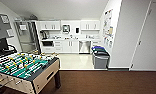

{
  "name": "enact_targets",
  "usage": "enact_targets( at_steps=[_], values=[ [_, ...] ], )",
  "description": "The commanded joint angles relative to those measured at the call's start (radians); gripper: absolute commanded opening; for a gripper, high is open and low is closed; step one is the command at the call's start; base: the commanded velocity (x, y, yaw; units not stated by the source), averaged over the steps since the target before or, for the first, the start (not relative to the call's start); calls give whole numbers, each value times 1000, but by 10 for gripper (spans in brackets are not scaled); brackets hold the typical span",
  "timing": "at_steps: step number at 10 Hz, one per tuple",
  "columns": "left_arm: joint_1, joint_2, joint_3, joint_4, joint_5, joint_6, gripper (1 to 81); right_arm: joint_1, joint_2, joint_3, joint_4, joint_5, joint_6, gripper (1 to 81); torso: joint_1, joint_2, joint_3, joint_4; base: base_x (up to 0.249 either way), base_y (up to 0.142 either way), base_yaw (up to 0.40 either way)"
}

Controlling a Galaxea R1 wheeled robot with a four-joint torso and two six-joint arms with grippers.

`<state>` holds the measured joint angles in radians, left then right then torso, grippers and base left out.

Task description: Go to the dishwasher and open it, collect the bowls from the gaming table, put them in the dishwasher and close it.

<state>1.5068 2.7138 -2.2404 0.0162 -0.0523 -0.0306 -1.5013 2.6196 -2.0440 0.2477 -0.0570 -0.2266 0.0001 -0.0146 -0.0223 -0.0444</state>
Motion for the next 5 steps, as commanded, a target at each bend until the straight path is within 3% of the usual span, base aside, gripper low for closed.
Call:
enact_targets(
  at_steps=[1,5],
  values=[
    [-47,-17,12,5,54,-2,811,42,-11,19,1,-69,-2,811,0,0,0,0,187,0,0],
    [-46,-17,10,4,54,-2,811,40,-10,19,9,-69,0,811,1,0,0,0,193,0,0]
  ],
)
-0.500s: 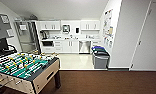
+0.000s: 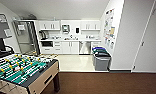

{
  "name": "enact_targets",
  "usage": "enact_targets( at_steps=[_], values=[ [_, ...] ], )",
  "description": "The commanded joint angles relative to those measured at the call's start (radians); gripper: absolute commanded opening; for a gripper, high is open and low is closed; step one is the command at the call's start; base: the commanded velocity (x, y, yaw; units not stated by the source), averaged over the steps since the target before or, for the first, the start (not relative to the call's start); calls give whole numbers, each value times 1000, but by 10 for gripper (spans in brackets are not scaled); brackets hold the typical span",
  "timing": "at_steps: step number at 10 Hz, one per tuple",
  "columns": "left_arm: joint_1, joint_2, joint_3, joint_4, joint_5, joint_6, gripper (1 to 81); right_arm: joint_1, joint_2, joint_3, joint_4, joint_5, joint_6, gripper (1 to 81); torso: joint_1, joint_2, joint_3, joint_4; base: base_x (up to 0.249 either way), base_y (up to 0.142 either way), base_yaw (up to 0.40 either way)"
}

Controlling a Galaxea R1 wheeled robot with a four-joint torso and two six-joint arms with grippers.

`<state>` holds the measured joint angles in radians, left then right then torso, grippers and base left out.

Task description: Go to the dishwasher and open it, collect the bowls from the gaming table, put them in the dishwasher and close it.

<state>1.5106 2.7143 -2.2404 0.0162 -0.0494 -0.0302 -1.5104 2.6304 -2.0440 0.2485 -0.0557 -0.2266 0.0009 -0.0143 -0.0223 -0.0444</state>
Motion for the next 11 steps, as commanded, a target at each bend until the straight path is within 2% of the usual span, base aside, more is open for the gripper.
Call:
enact_targets(
  at_steps=[1,11],
  values=[
    [-49,-17,10,4,51,-2,811,49,-21,19,3,-69,0,811,0,0,0,0,203,0,0],
    [-48,-13,10,7,51,0,811,58,-14,10,2,-53,-2,811,1,0,0,0,235,0,0]
  ],
)
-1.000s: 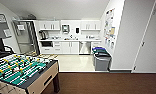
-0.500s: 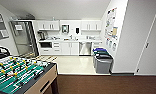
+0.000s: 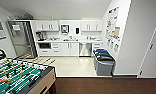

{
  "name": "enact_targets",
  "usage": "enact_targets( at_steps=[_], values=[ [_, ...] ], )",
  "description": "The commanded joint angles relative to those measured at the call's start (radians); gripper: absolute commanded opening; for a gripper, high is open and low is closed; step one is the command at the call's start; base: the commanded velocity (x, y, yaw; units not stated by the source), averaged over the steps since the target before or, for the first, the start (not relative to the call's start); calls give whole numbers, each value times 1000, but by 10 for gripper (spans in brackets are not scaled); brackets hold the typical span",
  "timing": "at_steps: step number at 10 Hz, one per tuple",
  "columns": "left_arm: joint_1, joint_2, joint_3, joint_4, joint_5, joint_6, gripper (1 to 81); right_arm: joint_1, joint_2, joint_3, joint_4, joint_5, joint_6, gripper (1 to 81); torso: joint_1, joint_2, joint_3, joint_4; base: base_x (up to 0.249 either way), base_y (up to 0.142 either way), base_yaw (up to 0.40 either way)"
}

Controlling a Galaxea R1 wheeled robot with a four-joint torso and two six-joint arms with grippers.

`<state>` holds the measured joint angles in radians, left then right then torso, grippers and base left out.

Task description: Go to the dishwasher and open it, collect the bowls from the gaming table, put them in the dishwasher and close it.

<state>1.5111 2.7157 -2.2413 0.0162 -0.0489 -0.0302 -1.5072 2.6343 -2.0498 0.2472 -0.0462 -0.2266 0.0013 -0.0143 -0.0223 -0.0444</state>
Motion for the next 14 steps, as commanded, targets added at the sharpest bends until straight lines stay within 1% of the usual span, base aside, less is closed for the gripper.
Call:
enact_targets(
  at_steps=[1,8,10,14],
  values=[
    [-45,-14,9,8,50,0,811,55,-18,16,3,-63,-4,811,0,0,0,0,241,0,0],
    [-44,-14,8,8,50,3,811,49,-18,16,3,-63,-2,811,0,0,0,0,242,0,0],
    [-45,-17,6,8,50,3,811,46,-3,8,1,-63,-2,811,1,0,0,0,248,0,0],
    [-45,-19,2,7,43,3,811,50,-4,-6,4,-61,0,811,0,0,0,0,249,0,0]
  ],
)
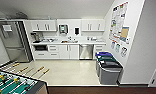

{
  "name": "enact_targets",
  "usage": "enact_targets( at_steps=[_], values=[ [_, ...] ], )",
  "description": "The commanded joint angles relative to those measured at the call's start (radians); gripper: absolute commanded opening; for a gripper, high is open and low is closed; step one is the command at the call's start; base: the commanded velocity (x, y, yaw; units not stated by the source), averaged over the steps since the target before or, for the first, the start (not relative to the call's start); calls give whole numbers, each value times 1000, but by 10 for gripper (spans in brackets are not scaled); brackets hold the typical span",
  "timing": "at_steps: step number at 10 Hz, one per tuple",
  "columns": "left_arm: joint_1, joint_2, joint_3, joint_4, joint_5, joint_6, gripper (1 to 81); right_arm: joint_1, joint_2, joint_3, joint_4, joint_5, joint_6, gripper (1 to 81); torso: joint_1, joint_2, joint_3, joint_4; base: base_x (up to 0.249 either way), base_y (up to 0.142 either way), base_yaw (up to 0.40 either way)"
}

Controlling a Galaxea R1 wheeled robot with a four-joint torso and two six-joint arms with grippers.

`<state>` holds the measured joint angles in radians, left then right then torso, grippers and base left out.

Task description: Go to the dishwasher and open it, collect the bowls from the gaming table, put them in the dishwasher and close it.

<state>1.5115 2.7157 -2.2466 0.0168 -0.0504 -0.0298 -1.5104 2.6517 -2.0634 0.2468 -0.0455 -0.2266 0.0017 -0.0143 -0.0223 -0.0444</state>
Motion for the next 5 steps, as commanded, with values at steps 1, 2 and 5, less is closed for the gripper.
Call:
enact_targets(
  at_steps=[1,2,5],
  values=[
    [-44,-23,7,3,30,2,811,54,-25,8,5,-62,1,811,0,0,0,0,255,0,0],
    [-44,-26,7,3,27,2,811,55,-28,8,6,-56,1,811,0,0,0,0,255,0,0],
    [-44,-30,7,2,27,2,811,55,-33,8,6,-50,0,811,0,0,0,0,255,0,0]
  ],
)
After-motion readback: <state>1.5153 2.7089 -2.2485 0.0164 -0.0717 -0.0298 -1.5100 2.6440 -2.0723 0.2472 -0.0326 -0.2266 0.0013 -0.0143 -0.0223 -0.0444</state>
